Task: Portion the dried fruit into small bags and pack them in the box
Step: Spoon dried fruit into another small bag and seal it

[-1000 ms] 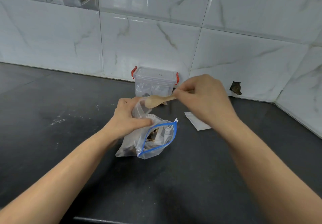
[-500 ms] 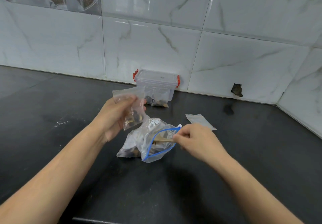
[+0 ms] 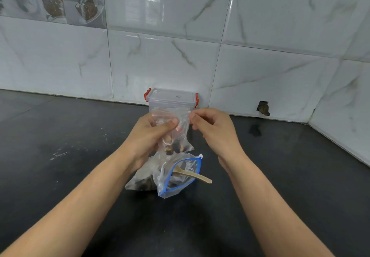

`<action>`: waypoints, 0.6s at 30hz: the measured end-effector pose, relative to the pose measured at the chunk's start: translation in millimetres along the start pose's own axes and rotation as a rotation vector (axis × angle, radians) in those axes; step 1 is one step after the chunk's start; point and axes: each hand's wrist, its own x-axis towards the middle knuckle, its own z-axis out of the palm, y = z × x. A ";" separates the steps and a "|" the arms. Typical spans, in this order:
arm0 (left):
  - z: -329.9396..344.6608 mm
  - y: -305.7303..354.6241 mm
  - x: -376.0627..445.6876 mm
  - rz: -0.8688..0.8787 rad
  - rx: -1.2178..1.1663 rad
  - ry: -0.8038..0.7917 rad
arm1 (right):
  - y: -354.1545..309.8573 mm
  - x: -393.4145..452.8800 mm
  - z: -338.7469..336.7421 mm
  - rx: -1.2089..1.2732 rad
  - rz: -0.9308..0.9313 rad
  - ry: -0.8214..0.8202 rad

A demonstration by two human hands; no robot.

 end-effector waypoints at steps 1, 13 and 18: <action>1.7 0.6 0.0 0.007 0.021 0.003 | -0.6 0.5 -0.2 0.042 0.006 0.002; 1.6 2.7 -0.9 0.017 0.100 0.115 | 6.0 -0.1 3.9 0.111 0.029 0.046; 2.6 6.4 -0.5 0.036 0.089 0.145 | 5.0 2.7 4.1 0.071 -0.004 0.046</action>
